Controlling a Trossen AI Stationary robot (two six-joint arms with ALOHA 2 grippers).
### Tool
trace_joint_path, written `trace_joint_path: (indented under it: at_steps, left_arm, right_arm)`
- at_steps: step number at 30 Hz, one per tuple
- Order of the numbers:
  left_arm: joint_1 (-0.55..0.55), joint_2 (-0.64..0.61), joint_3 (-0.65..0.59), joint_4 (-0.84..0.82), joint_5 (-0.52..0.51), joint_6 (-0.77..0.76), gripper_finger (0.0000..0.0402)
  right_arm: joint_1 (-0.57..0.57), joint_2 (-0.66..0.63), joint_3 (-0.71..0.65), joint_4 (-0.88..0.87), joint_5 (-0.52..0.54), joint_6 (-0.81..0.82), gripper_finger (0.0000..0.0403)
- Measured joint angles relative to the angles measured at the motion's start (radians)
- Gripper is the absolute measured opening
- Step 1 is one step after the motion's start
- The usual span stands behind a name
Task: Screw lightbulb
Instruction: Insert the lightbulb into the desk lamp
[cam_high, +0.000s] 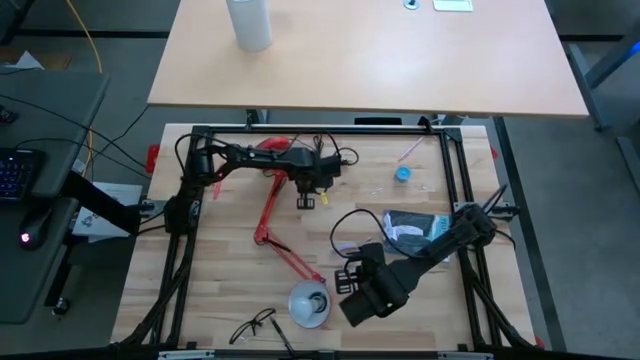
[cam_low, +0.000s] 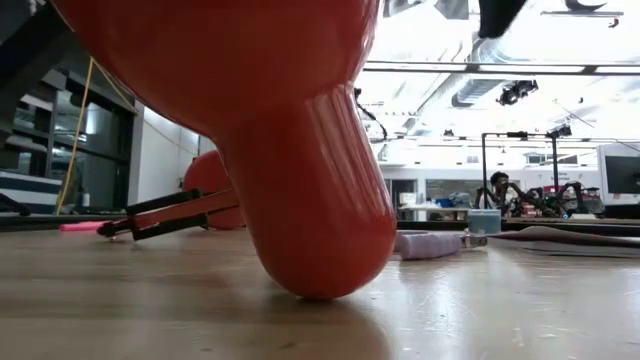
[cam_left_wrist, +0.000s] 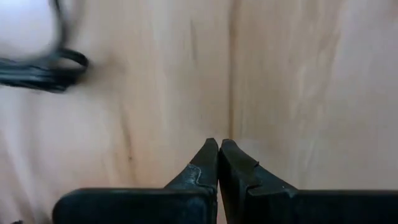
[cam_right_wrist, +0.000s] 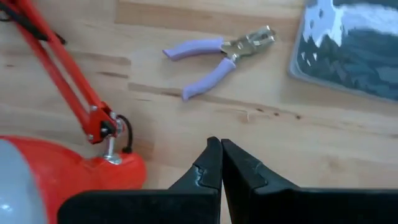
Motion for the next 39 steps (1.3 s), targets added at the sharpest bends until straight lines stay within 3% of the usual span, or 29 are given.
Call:
trace_joint_path:
  at_steps: [4, 7, 11, 13, 17, 23, 26, 33, 39]
  left_arm:
    - [0.014, -0.052, 0.001, 0.045, -0.036, 0.028, 0.0]
    - [0.033, -0.106, 0.001, 0.068, -0.039, 0.063, 0.0]
    - [0.061, -0.202, 0.002, 0.068, 0.076, 0.051, 0.0]
    - [0.069, -0.247, 0.002, 0.068, 0.127, 0.03, 0.0]
    - [0.072, -0.324, 0.002, 0.065, 0.183, 0.036, 0.0]
    - [0.091, -0.469, 0.002, 0.093, 0.397, 0.091, 0.0]
    - [0.113, -0.566, 0.002, 0.142, 0.454, 0.085, 0.0]
    - [0.154, -0.815, 0.002, 0.289, 0.48, -0.007, 0.0]
    - [0.156, -0.925, 0.002, 0.349, 0.473, -0.057, 0.0]
  right_arm:
    - [0.002, -0.012, 0.0, 0.09, 0.055, -0.101, 0.0]
    - [0.002, -0.014, 0.0, 0.26, 0.071, -0.238, 0.0]
    - [0.002, -0.005, 0.0, 0.562, 0.068, -0.427, 0.0]
    - [0.002, 0.003, 0.0, 0.629, 0.06, -0.458, 0.0]
    - [0.009, 0.007, 0.0, 0.603, 0.033, -0.423, 0.0]
    - [0.034, 0.007, 0.0, 0.576, 0.02, -0.363, 0.0]
    - [0.042, 0.018, 0.0, 0.591, 0.017, -0.358, 0.0]
    - [0.037, 0.059, 0.0, 0.609, -0.026, -0.374, 0.0]
    - [0.032, 0.06, 0.002, 0.508, -0.074, -0.364, 0.0]
